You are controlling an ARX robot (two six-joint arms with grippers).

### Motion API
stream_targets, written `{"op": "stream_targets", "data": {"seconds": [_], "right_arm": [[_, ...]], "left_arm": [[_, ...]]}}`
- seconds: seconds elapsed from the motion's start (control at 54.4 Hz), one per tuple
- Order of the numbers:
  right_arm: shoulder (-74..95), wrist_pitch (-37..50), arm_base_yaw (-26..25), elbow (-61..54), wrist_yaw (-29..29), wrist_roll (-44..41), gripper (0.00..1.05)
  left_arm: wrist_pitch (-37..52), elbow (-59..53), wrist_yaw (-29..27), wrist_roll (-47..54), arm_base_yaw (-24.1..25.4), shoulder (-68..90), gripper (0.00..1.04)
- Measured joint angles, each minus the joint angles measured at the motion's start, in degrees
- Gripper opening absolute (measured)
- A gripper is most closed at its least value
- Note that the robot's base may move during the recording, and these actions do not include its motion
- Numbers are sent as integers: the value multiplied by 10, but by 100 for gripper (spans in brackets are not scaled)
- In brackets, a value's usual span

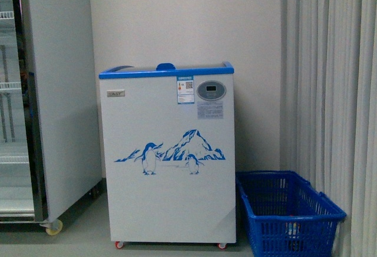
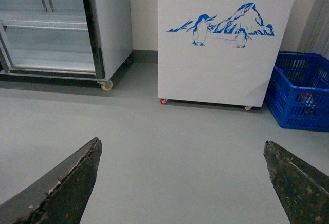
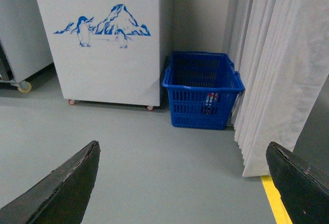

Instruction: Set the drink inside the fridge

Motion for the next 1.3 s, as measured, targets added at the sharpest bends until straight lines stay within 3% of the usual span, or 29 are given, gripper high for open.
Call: {"op": "stream_targets", "data": {"seconds": [1.304], "right_arm": [[0, 0, 0, 0, 2, 0, 97]], "left_arm": [[0, 0, 0, 0, 0, 0, 97]]}}
